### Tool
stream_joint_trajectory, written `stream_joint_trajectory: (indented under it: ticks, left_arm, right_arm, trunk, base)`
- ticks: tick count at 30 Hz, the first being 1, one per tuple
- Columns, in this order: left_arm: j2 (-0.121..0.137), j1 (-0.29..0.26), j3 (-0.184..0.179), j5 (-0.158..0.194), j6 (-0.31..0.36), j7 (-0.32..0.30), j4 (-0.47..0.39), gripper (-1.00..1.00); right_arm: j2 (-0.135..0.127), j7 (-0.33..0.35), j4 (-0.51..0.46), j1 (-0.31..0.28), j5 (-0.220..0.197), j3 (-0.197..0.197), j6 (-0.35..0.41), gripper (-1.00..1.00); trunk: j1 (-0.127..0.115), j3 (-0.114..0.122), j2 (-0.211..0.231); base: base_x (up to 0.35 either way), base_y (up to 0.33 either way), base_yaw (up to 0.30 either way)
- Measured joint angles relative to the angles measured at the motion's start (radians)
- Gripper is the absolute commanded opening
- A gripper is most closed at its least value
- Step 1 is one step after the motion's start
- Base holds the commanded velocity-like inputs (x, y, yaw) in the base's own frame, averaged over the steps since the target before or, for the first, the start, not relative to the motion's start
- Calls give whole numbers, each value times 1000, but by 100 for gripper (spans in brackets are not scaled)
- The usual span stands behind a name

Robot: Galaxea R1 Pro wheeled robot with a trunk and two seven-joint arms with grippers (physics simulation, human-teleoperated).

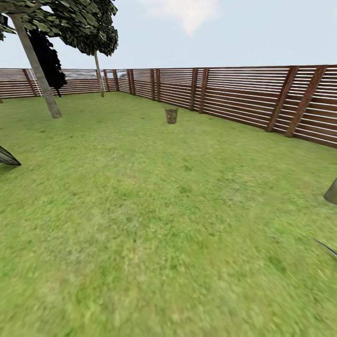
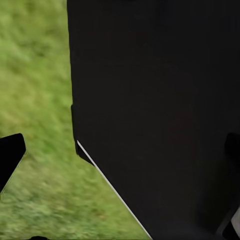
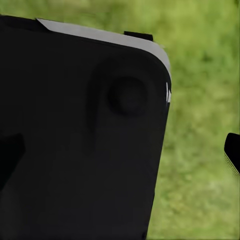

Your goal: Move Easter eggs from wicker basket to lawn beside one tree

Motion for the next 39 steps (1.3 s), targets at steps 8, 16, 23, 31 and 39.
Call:
stream_joint_trajectory:
  ticks: [8, 16, 23, 31, 39]
  left_arm:
    - [0, 0, 0, 0, 0, 0, 0, 100]
    - [0, 0, 0, 0, 0, 0, 0, 100]
    - [-1, 0, 0, 0, 0, 0, 0, 100]
    - [-1, 0, 0, 0, 0, 0, 0, 100]
    - [-1, 0, 0, 0, 0, 0, 0, 100]
  right_arm:
    - [0, 0, 0, 0, 1, 1, 0, 100]
    - [0, 0, 0, 0, 1, 0, 0, 100]
    - [1, 0, 0, 0, -1, -1, -1, 100]
    - [0, 0, 2, 0, -7, -2, 0, 100]
    - [-2, 0, 7, 0, -3, -1, 0, 100]
  trunk:
    - [0, 0, 0]
    - [0, 0, 0]
    - [0, 0, 0]
    - [0, 0, 0]
    - [0, 0, 0]
  base:
    - [330, 80, 0]
    - [330, 80, 0]
    - [330, 80, 0]
    - [330, 80, 0]
    - [330, 80, 0]
